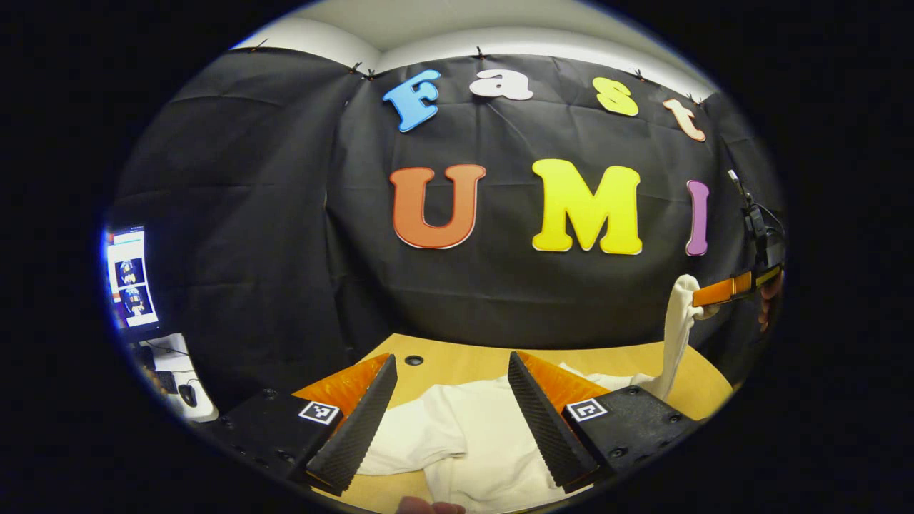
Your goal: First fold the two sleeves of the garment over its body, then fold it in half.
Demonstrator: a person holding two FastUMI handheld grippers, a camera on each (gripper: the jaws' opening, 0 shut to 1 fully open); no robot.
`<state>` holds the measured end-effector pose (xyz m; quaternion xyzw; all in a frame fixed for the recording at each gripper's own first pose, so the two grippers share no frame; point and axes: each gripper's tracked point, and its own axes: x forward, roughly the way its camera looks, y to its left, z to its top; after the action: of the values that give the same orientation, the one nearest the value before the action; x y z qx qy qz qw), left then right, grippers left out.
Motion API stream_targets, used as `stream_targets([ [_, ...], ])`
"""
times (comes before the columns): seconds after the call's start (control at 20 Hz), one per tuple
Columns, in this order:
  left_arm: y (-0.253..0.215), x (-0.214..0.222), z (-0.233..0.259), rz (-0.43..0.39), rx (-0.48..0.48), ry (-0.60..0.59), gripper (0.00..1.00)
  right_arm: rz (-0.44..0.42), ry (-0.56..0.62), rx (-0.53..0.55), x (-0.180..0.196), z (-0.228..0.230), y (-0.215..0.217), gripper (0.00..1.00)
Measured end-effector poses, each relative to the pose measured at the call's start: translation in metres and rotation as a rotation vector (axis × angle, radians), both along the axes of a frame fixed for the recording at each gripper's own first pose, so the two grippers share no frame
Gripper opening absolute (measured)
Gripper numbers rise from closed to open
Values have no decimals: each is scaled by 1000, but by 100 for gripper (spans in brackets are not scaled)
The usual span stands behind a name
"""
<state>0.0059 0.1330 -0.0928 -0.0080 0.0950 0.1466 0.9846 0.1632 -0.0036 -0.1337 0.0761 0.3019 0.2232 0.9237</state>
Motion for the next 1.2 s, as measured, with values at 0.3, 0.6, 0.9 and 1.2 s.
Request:
stream_targets([
  [0.3,61,-37,-1,123,24,9,99,165,119,-74,15,-80,110,4],
  [0.6,105,-69,-8,226,21,36,99,260,182,-217,19,-177,196,4],
  [0.9,126,-92,-26,278,-11,68,99,244,202,-272,30,-237,246,5],
  [1.2,131,-96,-37,256,-24,85,99,221,165,-182,26,-224,276,26],
])
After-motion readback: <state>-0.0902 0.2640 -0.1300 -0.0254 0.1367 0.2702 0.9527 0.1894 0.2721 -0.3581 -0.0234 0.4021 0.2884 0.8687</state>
